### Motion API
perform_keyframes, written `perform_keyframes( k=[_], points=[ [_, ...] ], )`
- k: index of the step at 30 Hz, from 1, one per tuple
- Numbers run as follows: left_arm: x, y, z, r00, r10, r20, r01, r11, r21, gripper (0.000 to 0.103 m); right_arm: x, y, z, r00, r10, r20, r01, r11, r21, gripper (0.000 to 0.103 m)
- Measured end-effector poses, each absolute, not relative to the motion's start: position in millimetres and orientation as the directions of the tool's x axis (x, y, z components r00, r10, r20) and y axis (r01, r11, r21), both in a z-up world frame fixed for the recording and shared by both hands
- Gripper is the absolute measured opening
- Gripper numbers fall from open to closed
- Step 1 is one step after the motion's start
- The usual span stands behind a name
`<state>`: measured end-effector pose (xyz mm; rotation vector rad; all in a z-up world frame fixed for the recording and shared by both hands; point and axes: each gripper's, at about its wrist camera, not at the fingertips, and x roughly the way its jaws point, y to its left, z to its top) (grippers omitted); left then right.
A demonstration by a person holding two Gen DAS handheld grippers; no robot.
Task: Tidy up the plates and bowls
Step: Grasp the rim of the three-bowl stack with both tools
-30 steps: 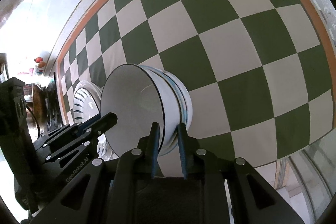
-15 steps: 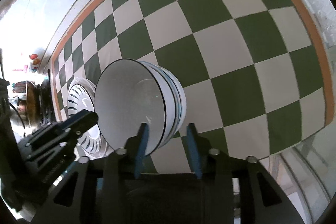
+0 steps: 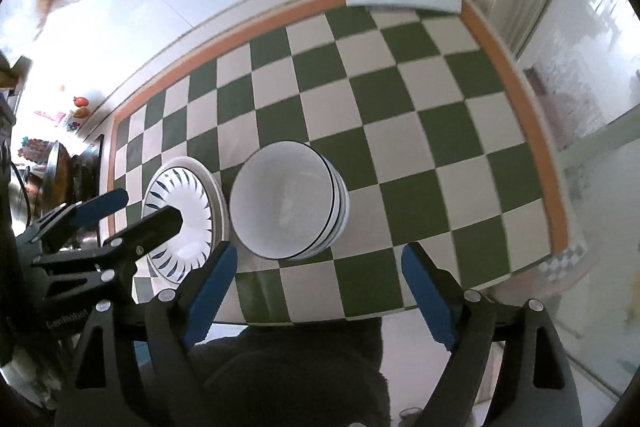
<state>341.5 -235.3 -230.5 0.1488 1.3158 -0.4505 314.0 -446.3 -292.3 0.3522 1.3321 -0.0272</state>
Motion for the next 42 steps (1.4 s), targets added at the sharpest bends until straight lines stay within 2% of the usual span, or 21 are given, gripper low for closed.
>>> perform_keyframes(
  k=[10, 18, 21, 34, 42],
  points=[
    [320, -215, -175, 0.25, -0.241, -0.938, 0.412, 0.903, -0.122, 0.087, 281, -423, -228, 0.325, 0.152, -0.934, 0.186, 0.958, 0.22, 0.09],
    [314, -201, -167, 0.224, -0.25, -0.942, 0.402, 0.904, -0.144, 0.087, 274, -415, -219, 0.33, 0.179, -0.927, 0.186, 0.95, 0.249, 0.091],
    [313, -200, -170, 0.222, -0.255, -0.941, 0.407, 0.901, -0.148, 0.096, 275, -414, -220, 0.322, 0.182, -0.929, 0.188, 0.949, 0.252, 0.091],
    [342, -204, -206, 0.161, -0.274, -0.948, 0.373, 0.906, -0.199, 0.1, 292, -427, -253, 0.295, 0.213, -0.931, 0.236, 0.928, 0.287, 0.095],
    [395, -220, -278, 0.03, -0.305, -0.952, 0.307, 0.909, -0.282, 0.1, 314, -469, -328, 0.339, 0.366, -0.867, 0.351, 0.806, 0.477, 0.096]
  ],
)
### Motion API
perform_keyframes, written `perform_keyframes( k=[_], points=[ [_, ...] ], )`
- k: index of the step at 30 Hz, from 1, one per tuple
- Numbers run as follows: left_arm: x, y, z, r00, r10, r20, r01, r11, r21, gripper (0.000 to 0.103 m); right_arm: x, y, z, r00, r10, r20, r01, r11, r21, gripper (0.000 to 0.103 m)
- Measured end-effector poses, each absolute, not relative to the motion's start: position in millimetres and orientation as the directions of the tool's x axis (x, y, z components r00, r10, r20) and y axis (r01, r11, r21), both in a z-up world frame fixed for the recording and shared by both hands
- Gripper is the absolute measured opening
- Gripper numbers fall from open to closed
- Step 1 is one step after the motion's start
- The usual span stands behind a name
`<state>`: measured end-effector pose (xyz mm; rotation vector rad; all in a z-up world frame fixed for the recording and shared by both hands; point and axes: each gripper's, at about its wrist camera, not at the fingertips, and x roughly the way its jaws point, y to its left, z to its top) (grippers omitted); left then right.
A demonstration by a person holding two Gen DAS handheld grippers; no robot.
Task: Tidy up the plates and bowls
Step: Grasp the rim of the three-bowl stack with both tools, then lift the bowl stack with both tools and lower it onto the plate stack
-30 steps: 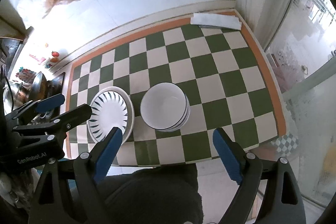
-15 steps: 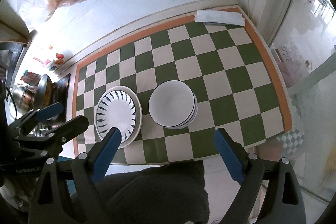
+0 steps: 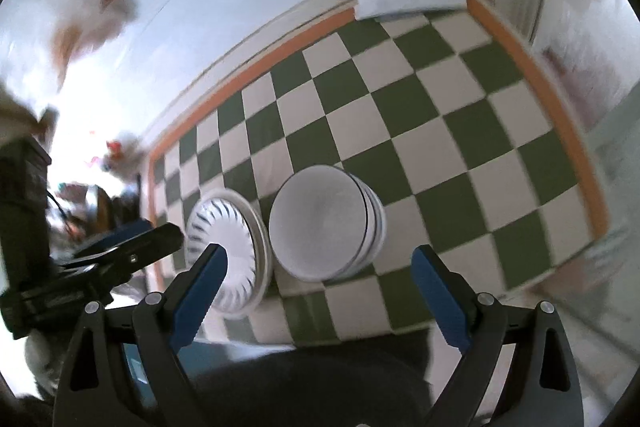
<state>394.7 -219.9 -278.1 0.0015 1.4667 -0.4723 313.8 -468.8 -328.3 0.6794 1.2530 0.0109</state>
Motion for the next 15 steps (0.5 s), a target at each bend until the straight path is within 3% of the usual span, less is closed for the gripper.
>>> perform_keyframes(
  k=[8, 15],
  points=[
    [430, -247, -348, -0.13, -0.309, -0.942, 0.287, 0.898, -0.334, 0.1, 330, -486, -430, 0.292, 0.511, -0.808, 0.44, 0.678, 0.588, 0.096],
    [441, -265, -400, -0.285, -0.31, -0.907, 0.248, 0.89, -0.382, 0.096, 334, -479, -487, 0.265, 0.592, -0.761, 0.462, 0.615, 0.639, 0.096]
  ],
)
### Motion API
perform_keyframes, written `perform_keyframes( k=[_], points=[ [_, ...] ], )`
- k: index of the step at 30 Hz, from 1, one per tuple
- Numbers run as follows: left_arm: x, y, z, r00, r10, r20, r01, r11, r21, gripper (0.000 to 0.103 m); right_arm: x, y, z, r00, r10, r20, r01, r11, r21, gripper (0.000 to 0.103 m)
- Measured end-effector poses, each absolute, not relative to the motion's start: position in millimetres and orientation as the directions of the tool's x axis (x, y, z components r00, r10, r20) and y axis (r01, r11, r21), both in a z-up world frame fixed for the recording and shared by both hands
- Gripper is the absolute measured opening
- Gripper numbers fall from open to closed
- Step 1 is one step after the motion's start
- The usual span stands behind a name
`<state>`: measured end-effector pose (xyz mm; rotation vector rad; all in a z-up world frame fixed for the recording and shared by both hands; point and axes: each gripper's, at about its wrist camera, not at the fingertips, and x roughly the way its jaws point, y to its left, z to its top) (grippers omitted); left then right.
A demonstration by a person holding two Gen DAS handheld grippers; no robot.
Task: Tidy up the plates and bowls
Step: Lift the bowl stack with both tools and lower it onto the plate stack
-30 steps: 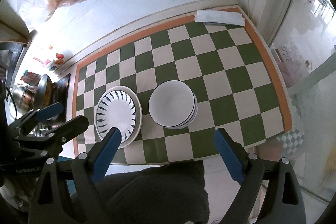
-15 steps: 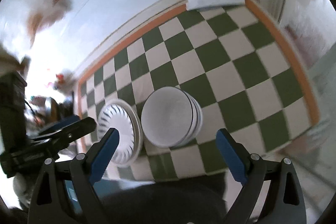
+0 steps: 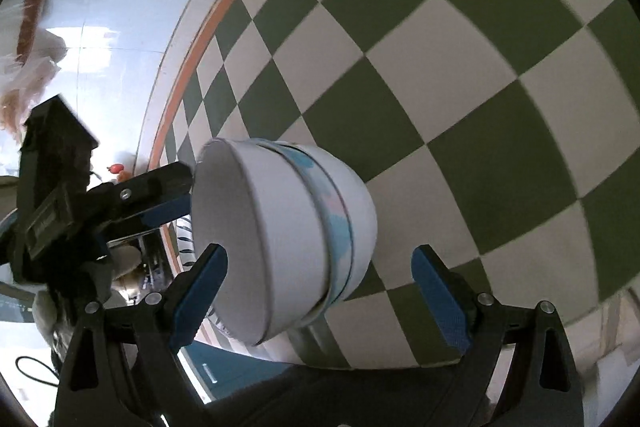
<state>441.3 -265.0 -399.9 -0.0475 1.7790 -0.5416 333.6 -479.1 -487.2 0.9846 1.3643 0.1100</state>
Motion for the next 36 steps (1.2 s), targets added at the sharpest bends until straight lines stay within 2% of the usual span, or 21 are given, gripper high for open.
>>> perform_keyframes(
  k=[4, 6, 8, 10, 12, 14, 15, 21, 36],
  points=[
    [439, -275, -414, -0.323, -0.299, -0.898, 0.27, 0.88, -0.391, 0.09, 334, -476, -509, 0.268, 0.628, -0.73, 0.482, 0.569, 0.666, 0.095],
    [438, -281, -418, -0.332, -0.298, -0.895, 0.291, 0.87, -0.398, 0.082, 334, -475, -517, 0.266, 0.641, -0.72, 0.485, 0.557, 0.674, 0.093],
    [437, -283, -423, -0.355, -0.311, -0.882, 0.289, 0.86, -0.419, 0.063, 335, -470, -526, 0.257, 0.66, -0.706, 0.49, 0.541, 0.684, 0.09],
    [435, -285, -428, -0.382, -0.322, -0.866, 0.285, 0.851, -0.442, 0.058, 336, -467, -531, 0.255, 0.662, -0.705, 0.488, 0.541, 0.685, 0.083],
    [434, -286, -428, -0.379, -0.341, -0.86, 0.284, 0.842, -0.459, 0.057, 338, -464, -533, 0.265, 0.669, -0.694, 0.476, 0.535, 0.698, 0.075],
    [433, -286, -427, -0.369, -0.344, -0.863, 0.295, 0.838, -0.46, 0.057, 342, -459, -540, 0.259, 0.688, -0.678, 0.477, 0.519, 0.709, 0.063],
    [432, -286, -426, -0.364, -0.347, -0.864, 0.301, 0.835, -0.462, 0.057, 344, -460, -541, 0.262, 0.693, -0.671, 0.481, 0.509, 0.714, 0.061],
    [424, -284, -420, -0.305, -0.35, -0.886, 0.353, 0.822, -0.447, 0.057, 350, -455, -544, 0.283, 0.689, -0.667, 0.473, 0.505, 0.722, 0.06],
    [425, -267, -402, -0.236, -0.37, -0.899, 0.31, 0.848, -0.43, 0.056, 378, -440, -526, 0.27, 0.701, -0.66, 0.413, 0.535, 0.737, 0.059]
  ],
)
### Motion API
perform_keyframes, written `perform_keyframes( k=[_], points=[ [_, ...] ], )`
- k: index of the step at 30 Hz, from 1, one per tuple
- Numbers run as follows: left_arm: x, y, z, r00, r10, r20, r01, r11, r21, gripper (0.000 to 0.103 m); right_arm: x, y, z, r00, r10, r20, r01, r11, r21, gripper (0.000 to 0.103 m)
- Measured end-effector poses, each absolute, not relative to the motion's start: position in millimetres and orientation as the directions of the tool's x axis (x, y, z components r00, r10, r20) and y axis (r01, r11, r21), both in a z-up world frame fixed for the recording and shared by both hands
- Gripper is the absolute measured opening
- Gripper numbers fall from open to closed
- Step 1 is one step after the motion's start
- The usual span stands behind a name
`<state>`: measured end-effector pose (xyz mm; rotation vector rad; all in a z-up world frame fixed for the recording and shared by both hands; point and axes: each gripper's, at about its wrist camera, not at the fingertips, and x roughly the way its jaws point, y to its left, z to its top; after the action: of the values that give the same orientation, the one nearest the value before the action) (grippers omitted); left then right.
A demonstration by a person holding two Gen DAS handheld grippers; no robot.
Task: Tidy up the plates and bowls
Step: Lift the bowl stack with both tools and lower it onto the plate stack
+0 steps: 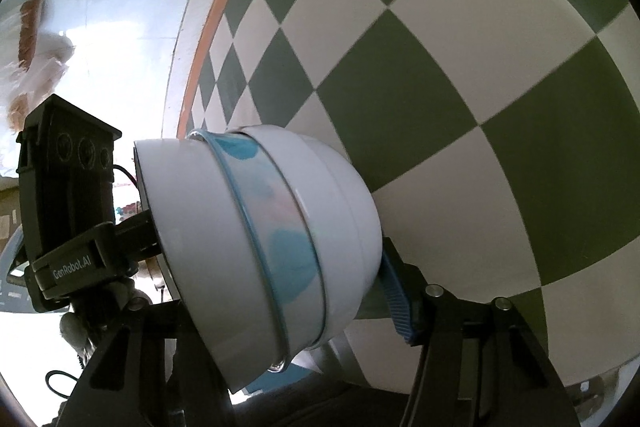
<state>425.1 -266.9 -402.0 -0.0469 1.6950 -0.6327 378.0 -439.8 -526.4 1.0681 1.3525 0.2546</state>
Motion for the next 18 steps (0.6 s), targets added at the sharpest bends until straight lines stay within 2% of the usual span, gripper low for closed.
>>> perform_keyframes(
  k=[14, 18],
  points=[
    [437, -207, -359, -0.144, -0.428, -0.892, 0.23, 0.863, -0.451, 0.057, 437, -384, -474, 0.213, 0.711, -0.671, 0.317, 0.599, 0.735, 0.058],
    [439, -179, -350, -0.129, -0.43, -0.894, 0.223, 0.865, -0.449, 0.057, 430, -365, -462, 0.205, 0.712, -0.672, 0.299, 0.608, 0.735, 0.057]
  ],
)
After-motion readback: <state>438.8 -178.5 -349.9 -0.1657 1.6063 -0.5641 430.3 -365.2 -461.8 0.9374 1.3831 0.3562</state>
